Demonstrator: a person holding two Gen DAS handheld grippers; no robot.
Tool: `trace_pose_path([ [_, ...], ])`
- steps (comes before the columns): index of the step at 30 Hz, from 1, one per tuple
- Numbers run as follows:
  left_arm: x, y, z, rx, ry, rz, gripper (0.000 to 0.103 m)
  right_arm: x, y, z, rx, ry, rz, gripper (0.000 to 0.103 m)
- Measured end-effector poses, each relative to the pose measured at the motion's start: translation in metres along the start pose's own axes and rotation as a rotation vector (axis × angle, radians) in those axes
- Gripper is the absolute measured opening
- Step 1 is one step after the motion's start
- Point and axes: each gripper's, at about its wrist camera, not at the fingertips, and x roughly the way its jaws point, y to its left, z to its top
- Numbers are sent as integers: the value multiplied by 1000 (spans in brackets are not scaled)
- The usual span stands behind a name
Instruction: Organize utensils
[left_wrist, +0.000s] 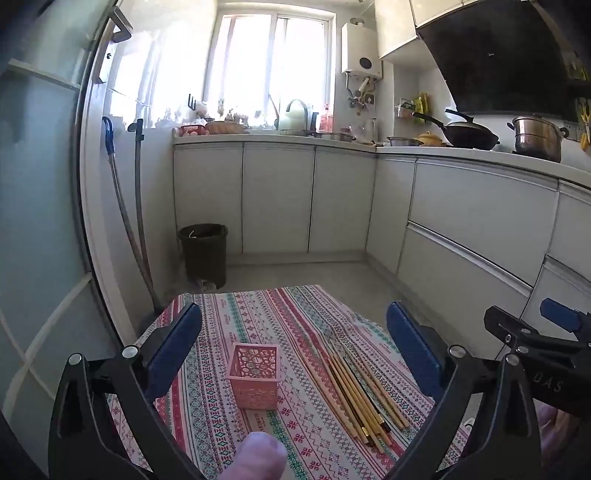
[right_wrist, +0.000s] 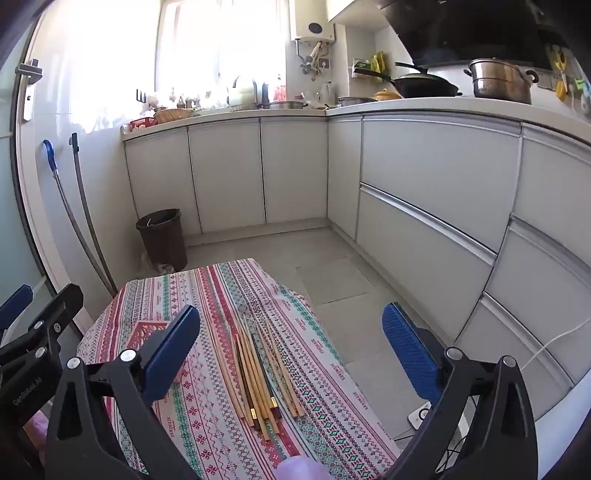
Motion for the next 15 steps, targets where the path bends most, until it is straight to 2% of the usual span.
trace_pose_path([
  [15, 4, 4, 0, -23, 28, -11, 96, 4, -1, -6, 4, 23, 9, 96],
])
